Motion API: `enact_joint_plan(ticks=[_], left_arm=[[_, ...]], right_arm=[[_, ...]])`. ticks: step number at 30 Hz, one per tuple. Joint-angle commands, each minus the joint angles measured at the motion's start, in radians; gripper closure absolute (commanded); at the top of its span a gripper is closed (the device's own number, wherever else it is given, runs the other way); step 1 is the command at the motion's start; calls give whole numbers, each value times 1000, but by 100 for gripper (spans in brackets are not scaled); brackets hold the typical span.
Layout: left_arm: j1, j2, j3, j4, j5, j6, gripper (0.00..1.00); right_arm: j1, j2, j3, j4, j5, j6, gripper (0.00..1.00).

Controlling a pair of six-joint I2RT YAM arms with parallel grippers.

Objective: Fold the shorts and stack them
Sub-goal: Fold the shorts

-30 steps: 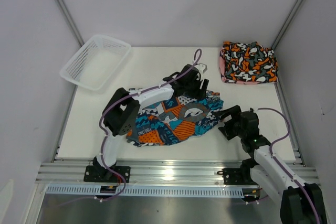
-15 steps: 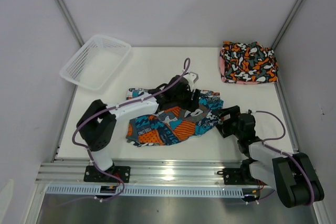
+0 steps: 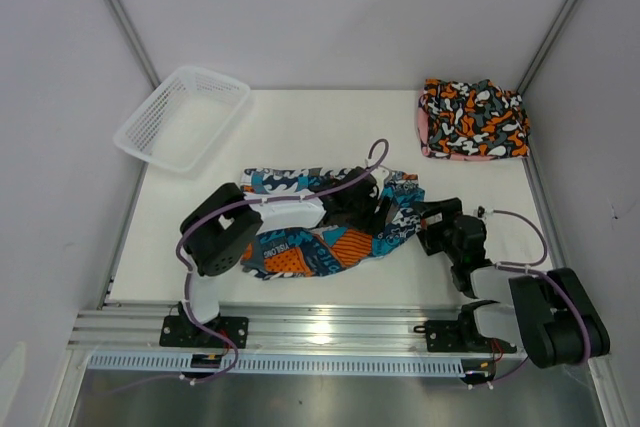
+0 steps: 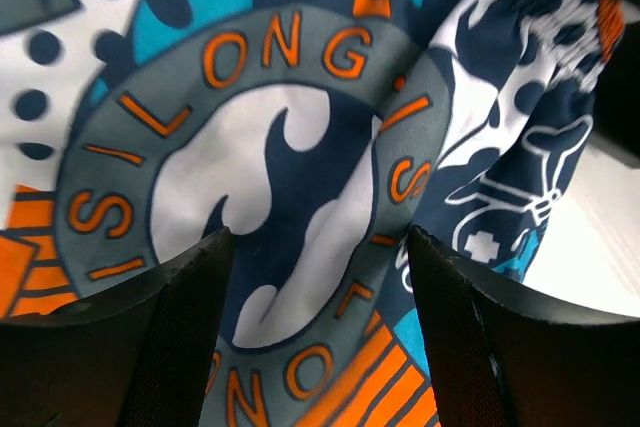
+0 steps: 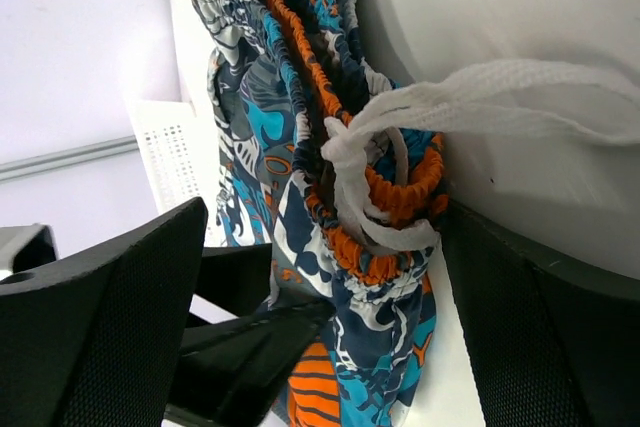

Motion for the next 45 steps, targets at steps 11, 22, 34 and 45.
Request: enact_joint_plan(ticks=[11, 22, 34, 45], left_arm=[[-19, 46, 41, -19, -28, 26, 28], [-31, 20, 31, -33, -37, 30, 28], [-122, -241, -146, 171, -129, 150, 23], [-203, -102, -97, 299, -181, 199, 16]], right_arm=[[-4, 79, 52, 2, 87, -80, 56], [23, -9, 150, -163, 130, -231, 75], [123, -69, 325, -492, 248, -418, 100], [165, -102, 437, -751, 212, -414, 100]])
